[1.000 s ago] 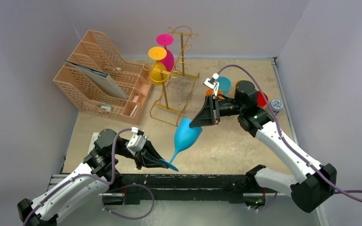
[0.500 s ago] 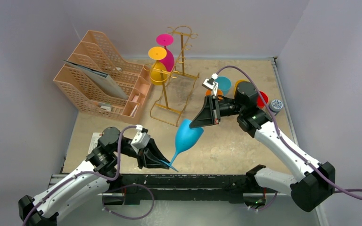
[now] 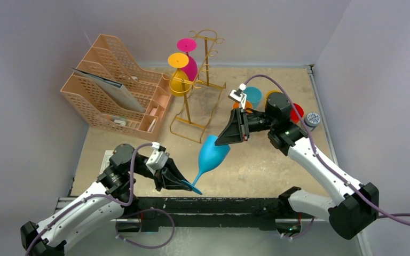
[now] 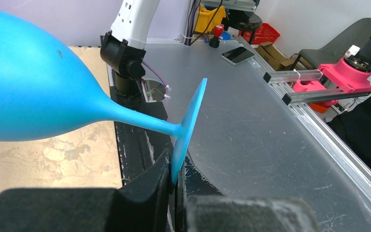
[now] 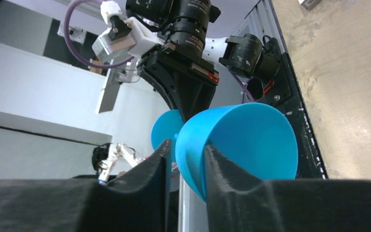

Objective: Take the wine glass off the wine glass rack
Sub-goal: Place the wine glass at the center of the board.

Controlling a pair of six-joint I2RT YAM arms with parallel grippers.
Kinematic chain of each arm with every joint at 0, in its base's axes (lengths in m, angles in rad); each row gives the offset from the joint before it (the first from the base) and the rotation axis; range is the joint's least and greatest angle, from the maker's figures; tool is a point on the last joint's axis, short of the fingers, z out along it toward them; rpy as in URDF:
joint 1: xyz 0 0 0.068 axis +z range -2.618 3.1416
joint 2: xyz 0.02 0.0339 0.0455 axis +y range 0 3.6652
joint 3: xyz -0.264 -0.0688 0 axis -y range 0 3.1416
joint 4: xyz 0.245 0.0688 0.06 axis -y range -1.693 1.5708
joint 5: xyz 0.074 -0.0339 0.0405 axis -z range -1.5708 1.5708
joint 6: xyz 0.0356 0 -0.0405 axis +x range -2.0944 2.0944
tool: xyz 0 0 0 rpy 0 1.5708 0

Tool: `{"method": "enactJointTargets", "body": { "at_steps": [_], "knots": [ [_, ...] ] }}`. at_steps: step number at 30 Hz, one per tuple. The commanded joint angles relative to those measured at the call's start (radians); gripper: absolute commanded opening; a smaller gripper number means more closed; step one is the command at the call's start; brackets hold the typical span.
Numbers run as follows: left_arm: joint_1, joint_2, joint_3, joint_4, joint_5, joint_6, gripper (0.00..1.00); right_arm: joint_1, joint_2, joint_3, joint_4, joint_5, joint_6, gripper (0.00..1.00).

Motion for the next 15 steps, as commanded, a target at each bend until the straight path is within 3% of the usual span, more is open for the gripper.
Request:
{"method": "enactJointTargets", "body": {
  "at_steps": [1,9,15],
  "knots": [
    [0.002,-0.001,0.035,-0.032,-0.028,0.006,0.00,0.011,-0.020,0.014,-0.034,-0.098,-0.054,0.37],
    [0.002,-0.010,0.036,-0.036,-0.006,0.028,0.00,0.010,-0.012,0.061,-0.211,-0.170,-0.157,0.43],
    [0.003,-0.012,0.055,-0.063,0.007,0.037,0.00,0.010,-0.020,0.044,-0.218,-0.182,-0.149,0.32]
  ]
}}
